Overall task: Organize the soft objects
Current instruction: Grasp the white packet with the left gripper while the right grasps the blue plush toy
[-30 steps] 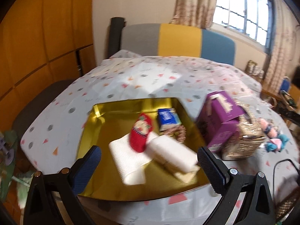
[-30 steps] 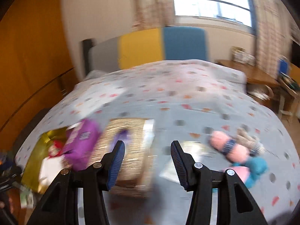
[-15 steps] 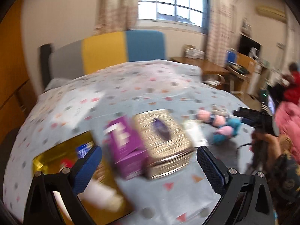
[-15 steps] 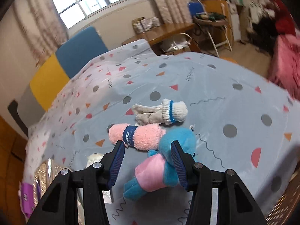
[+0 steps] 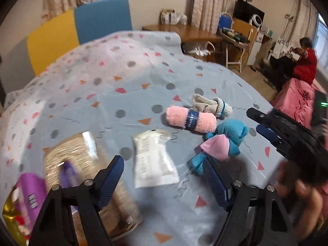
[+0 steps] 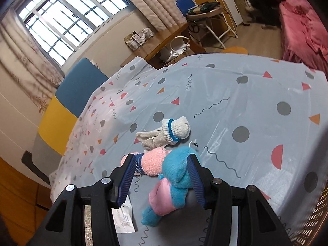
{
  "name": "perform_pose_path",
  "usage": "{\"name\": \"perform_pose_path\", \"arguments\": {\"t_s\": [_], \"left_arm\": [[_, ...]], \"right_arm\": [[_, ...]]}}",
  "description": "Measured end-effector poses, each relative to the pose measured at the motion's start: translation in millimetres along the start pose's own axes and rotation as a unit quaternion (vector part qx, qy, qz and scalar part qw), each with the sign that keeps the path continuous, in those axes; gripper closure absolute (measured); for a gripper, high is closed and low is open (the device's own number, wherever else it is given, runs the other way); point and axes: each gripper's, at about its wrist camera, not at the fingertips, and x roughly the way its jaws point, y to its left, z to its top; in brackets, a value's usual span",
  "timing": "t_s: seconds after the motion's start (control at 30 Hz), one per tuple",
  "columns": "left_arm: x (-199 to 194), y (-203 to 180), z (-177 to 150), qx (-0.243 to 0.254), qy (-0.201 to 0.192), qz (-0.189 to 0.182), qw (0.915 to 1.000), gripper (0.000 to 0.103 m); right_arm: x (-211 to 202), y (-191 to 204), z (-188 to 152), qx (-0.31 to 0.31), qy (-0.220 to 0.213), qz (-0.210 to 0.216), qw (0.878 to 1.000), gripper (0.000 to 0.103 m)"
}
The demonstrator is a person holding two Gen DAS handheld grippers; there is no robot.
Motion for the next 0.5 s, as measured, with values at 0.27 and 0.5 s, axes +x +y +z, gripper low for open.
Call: {"name": "perform_pose_path", "arguments": {"t_s": [0.27, 0.5], "left_arm": [[92, -7, 14, -0.023, 0.084, 0.038, 0.9955, 0.023], [138, 0, 12, -0.035, 0.115, 0.082, 0.9894, 0.023]], "right_arm": [[0, 1, 0, 0.007, 0.008, 0.029, 1.000, 0.046], [-2, -10, 4, 0.044, 0.003, 0.055, 0.998, 0.046]]}}
